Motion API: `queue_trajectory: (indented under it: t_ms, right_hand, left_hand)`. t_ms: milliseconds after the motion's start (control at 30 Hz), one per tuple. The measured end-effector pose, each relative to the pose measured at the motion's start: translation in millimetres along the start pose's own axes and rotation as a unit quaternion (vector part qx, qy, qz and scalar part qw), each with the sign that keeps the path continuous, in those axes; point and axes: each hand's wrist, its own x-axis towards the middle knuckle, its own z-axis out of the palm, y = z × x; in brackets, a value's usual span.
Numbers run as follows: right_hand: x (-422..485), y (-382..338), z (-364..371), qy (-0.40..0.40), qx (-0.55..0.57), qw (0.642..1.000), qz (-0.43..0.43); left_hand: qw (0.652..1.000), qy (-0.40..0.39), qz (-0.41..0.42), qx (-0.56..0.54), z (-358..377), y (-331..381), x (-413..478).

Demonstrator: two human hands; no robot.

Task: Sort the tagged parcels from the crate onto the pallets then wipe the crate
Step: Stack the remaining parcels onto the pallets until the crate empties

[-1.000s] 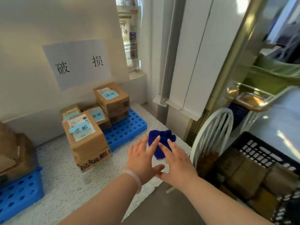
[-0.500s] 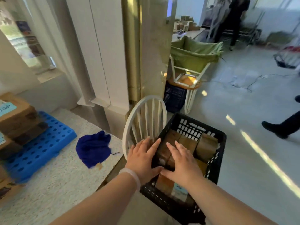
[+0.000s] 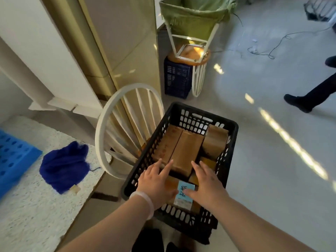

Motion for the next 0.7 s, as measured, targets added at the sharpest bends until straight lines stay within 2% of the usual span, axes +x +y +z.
queue_trajectory:
  t_ms: [167,267,367,467,700]
  right_hand:
    - [26.6,10.1,30.2,-0.072,0.038,0.995,0.056]
    - [41.3,13.8,56.3,-0.095,0.106,0.982,0.123]
    - [56.3,19.7,83.1,-0.092,0.152,0.962,0.208]
    - [69.5,34.9,112.4,-0.05,0.197,0.943,0.265]
    - [90.1,58.6,154.0,-0.043,0.281,0.891,0.355]
  left_hand:
    - [0.997,-0.076,0.002,0.011,28.1,-16.6,40.4]
    - [0.991,-0.131,0.003,0.011,45.3,-23.9,62.2]
    - [0.986,-0.168,-0.009,0.015,64.9,-32.3,84.5]
    - [0.977,-0.213,-0.018,0.012,80.5,-41.7,105.4]
    - [0.957,-0.279,-0.073,-0.019,115.6,-57.5,137.8]
